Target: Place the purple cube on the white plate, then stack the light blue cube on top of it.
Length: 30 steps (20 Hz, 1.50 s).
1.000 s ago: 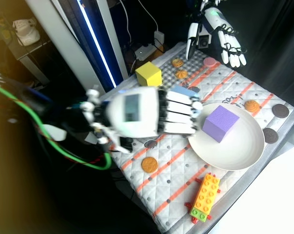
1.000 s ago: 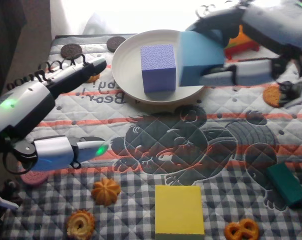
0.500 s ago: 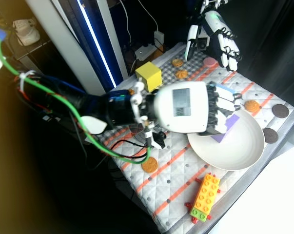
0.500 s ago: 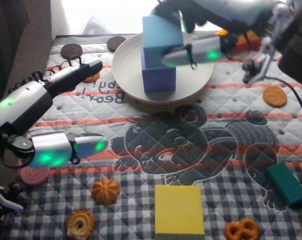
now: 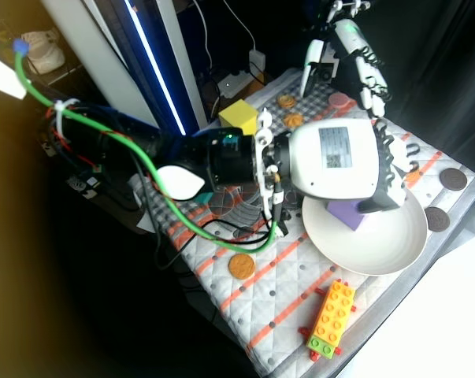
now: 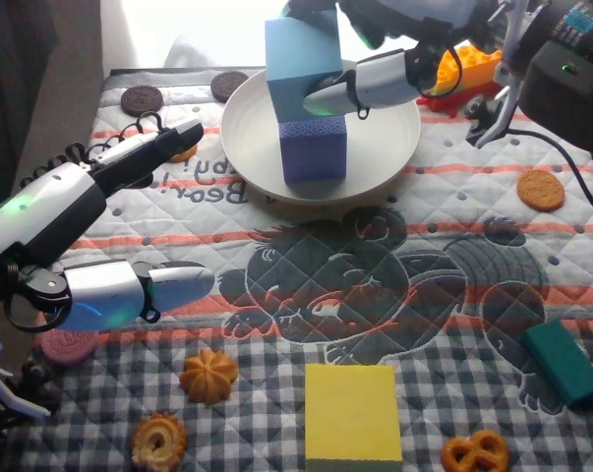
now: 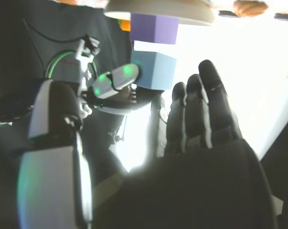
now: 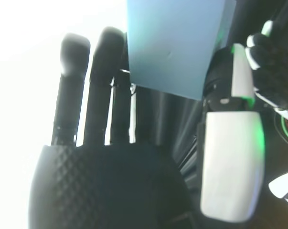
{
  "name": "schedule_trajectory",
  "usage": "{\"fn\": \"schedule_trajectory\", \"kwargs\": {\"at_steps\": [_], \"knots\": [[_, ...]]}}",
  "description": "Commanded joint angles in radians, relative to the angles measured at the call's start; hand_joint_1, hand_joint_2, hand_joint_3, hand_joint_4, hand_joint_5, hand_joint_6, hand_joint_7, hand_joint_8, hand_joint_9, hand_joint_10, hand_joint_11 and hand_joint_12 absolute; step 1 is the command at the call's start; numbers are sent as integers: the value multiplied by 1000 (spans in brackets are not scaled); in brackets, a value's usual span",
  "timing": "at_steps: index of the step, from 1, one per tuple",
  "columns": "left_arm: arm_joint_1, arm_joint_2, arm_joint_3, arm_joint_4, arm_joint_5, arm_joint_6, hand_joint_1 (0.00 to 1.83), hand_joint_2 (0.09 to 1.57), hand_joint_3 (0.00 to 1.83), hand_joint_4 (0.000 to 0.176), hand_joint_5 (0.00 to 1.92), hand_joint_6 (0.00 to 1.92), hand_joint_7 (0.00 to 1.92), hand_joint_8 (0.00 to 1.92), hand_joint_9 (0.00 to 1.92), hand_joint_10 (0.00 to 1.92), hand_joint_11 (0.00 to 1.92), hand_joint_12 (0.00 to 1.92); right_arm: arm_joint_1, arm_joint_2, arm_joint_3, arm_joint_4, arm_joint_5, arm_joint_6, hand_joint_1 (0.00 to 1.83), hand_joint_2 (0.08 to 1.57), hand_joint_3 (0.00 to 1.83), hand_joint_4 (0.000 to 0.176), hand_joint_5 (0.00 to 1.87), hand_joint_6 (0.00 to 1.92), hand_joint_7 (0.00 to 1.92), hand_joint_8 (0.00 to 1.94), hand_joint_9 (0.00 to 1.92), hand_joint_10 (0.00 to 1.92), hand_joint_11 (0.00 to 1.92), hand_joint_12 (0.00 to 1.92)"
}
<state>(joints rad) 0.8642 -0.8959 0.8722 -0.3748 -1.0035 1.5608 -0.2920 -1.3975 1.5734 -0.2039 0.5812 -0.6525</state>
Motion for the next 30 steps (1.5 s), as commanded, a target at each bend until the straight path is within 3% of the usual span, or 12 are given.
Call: {"fn": "schedule_trajectory", "kwargs": {"at_steps": [1, 6, 8, 9, 10, 12, 13, 15, 19, 23, 26, 30], "knots": [[-5, 1, 4, 19, -119, -13, 848, 1012, 0, 103, 150, 0, 142, 0, 158, 2, 0, 691, 9, 4, 3, 18, 101, 1, 1151, 1119, 0, 0, 967, 992, 944, 1314, 1007, 1677, 998, 1893], [-1, 1, 5, 19, -121, -32, 879, 1007, 0, 98, 160, 7, 160, 5, 182, 6, 0, 780, 0, 0, 12, 23, 84, 1, 1217, 1124, 1, 0, 998, 886, 939, 1149, 820, 1179, 683, 1604], [-1, 1, 5, 20, -124, -38, 857, 1006, 0, 105, 156, 1, 159, 1, 181, 4, 0, 750, -13, -2, 15, 32, 77, 1, 1208, 1123, 0, 35, 972, 988, 965, 1036, 840, 986, 617, 1536], [-1, 1, 5, 20, -124, -40, 851, 1008, 0, 105, 156, 1, 156, 0, 170, 4, 0, 713, -18, -2, 17, 34, 75, 1, 1201, 1134, 2, 35, 957, 1043, 929, 1050, 797, 867, 527, 1483], [-1, 1, 5, 20, -125, -43, 859, 1011, 1, 100, 154, 0, 151, 1, 162, 1, 0, 672, -26, -2, 17, 39, 72, 1, 1201, 1152, 2, 0, 890, 1021, 929, 1174, 806, 841, 594, 1488], [1, 1, 5, 20, -127, -48, 865, 1007, 0, 92, 169, 2, 156, 1, 153, 0, 0, 617, -42, -1, 17, 58, 71, 1, 952, 1025, 0, 0, 751, 127, 723, 259, 678, 498, 454, 1262], [2, 1, 5, 20, -129, -53, 858, 1011, 1, 95, 166, 0, 155, 0, 153, 1, 0, 605, -53, -1, 17, 72, 71, 1, 874, 983, 0, 0, 645, 25, 659, 66, 616, 250, 310, 1158], [3, 1, 6, 19, -130, -58, 863, 1013, 2, 93, 159, 0, 140, 0, 137, 0, 0, 601, -73, -1, 17, 101, 72, 1, 844, 974, 0, 61, 479, 0, 531, 2, 556, 45, 210, 1054], [9, 2, 6, 19, -134, -70, 867, 1014, 0, 116, 160, 2, 143, 1, 147, 2, 0, 589, -98, 12, 10, 130, 83, 3, 761, 940, 0, 84, 188, 0, 368, 0, 391, 0, 10, 854], [13, 3, 13, 19, -139, -99, 876, 1012, 0, 92, 172, 5, 145, 2, 138, 0, 0, 582, -110, 31, -5, 136, 121, 11, 713, 896, 0, 174, 0, 0, 133, 0, 161, 0, 0, 786], [13, 2, 23, 19, -150, -131, 894, 1006, 0, 93, 174, 2, 144, 0, 116, 9, 0, 454, -111, 38, -12, 136, 162, 19, 673, 843, 0, 176, 0, 0, 5, 0, 90, 2, 0, 697], [13, -2, 29, 21, -159, -149, 877, 1021, 1, 89, 150, 0, 132, 0, 98, 0, 0, 319, -111, 55, -27, 136, 215, 20, 678, 849, 1, 176, 0, 0, 0, 0, 0, 0, 0, 210]]}}
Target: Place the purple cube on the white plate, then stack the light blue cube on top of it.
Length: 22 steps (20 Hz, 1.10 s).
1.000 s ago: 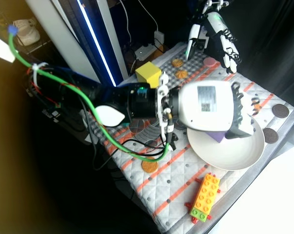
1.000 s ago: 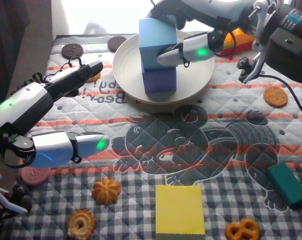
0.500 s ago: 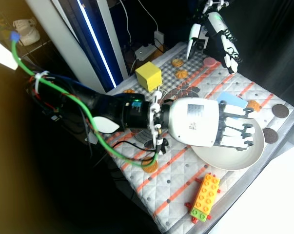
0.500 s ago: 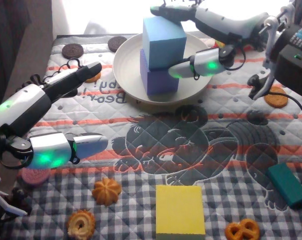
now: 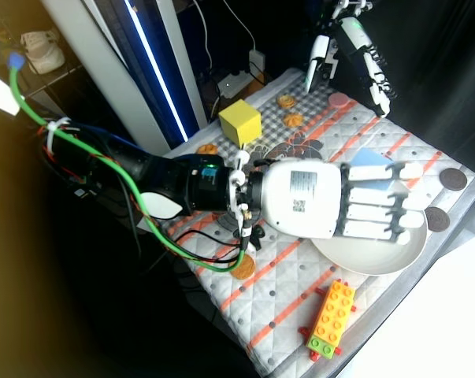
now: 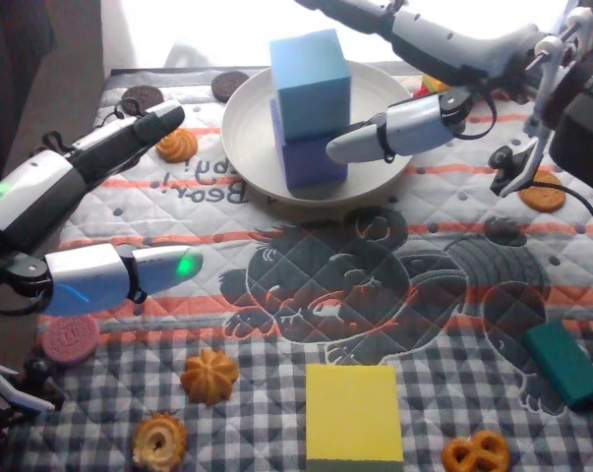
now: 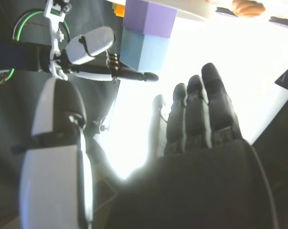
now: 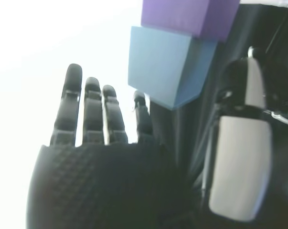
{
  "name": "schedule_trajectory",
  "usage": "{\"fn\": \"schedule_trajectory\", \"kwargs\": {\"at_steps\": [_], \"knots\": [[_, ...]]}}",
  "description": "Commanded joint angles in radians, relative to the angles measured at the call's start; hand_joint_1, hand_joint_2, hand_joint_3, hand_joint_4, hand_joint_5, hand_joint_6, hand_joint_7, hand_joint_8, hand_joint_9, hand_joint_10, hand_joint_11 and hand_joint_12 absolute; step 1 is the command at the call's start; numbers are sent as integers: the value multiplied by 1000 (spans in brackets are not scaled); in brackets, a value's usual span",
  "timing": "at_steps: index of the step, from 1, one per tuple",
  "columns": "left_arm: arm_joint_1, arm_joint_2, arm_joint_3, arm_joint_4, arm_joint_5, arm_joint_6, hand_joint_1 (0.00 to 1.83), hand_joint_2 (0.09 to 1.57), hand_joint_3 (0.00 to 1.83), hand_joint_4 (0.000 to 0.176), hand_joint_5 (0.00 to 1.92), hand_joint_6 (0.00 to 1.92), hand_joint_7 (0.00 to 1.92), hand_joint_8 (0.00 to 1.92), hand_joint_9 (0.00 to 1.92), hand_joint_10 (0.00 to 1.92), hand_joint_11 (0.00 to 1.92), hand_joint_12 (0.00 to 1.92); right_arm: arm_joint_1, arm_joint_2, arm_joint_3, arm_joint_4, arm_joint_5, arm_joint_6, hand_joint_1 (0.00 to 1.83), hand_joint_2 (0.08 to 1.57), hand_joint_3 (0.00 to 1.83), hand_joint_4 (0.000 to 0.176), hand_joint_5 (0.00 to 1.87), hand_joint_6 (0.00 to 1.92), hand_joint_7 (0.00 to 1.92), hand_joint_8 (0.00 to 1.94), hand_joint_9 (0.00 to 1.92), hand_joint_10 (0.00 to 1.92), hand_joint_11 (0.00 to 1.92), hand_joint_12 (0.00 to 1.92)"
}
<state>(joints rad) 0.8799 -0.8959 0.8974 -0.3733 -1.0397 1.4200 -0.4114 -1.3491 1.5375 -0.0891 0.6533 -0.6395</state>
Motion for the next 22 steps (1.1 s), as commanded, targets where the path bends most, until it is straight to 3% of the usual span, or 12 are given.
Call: {"fn": "schedule_trajectory", "kwargs": {"at_steps": [1, 7, 8, 9, 11, 15, 16, 17, 18, 19, 21, 22], "knots": [[-3, -2, 4, 19, -131, -12, 884, 1018, 0, 89, 150, 0, 134, 0, 103, 2, 0, 342, 0, 33, -10, 21, 180, 7, 644, 846, 0, 176, 0, 0, 0, 0, 0, 0, 0, 107], [18, 53, 16, 66, -252, -167, 681, 1013, 0, 103, 72, 0, 97, 0, 51, 0, 0, 59, -142, 217, -146, 103, 448, 7, 641, 848, 0, 176, 0, 0, 0, 0, 0, 0, 0, 0], [40, 70, 20, 73, -315, -237, 635, 1004, 0, 166, 8, 2, 46, 0, 12, 0, 0, 2, -194, 252, -181, 121, 519, 7, 622, 888, 14, 176, 0, 0, 0, 0, 0, 0, 0, 0], [49, 76, 20, 75, -345, -267, 635, 1004, 0, 166, 8, 2, 46, 0, 12, 0, 0, 2, -217, 267, -197, 128, 549, 7, 622, 888, 14, 176, 0, 0, 0, 0, 0, 0, 0, 0], [93, 90, 18, 78, -447, -359, 565, 968, 0, 61, 0, 0, 2, 0, 0, 0, 23, 11, -311, 320, -260, 156, 670, 7, 603, 890, 11, 176, 0, 0, 0, 0, 0, 0, 0, 0], [214, 96, 21, 73, -690, -586, 326, 1062, 28, 102, 0, 0, 0, 0, 2, 0, 34, 15, -533, 398, -391, 255, 958, 7, 527, 980, 13, 175, 0, 0, 0, 0, 0, 0, 0, 0], [220, 92, 25, 69, -691, -645, 352, 1169, 22, 99, 75, 9, 0, 0, 0, 0, 50, 23, -578, 399, -412, 277, 1046, 8, 613, 987, 11, 120, 0, 0, 0, 0, 0, 0, 0, 0], [218, 85, 32, 74, -691, -669, 301, 1202, 9, 100, 109, 5, 69, 4, 33, 4, 66, 43, -599, 402, -421, 287, 1094, 8, 630, 987, 9, 165, 0, 0, 0, 0, 0, 0, 0, 0], [212, 74, 43, 85, -691, -705, 234, 1186, 0, 124, 21, 0, 54, 0, 41, 4, 48, 42, -619, 410, -433, 301, 1109, 8, 574, 1048, 9, 165, 0, 0, 0, 0, 0, 0, 0, 0], [189, 60, 57, 112, -692, -747, 223, 1231, 0, 145, 287, 67, 42, 0, 14, 3, 9, 8, -617, 414, -444, 278, 1109, 8, 713, 1083, 6, 146, 91, 8, 0, 0, 0, 0, 0, 0], [144, 54, 63, 156, -692, -758, 84, 1267, 10, 175, 182, 8, 1, 0, 0, 0, 0, 0, -591, 419, -455, 226, 1110, 8, 368, 1149, 31, 20, 21, 1, 0, 0, 0, 0, 0, 0], [117, 54, 64, 187, -692, -751, 310, 1284, 9, 88, 239, 24, 132, 40, 55, 19, 0, 0, -581, 423, -458, 205, 1110, 6, 240, 1214, 18, 67, 148, 14, 0, 0, 0, 0, 0, 0]]}}
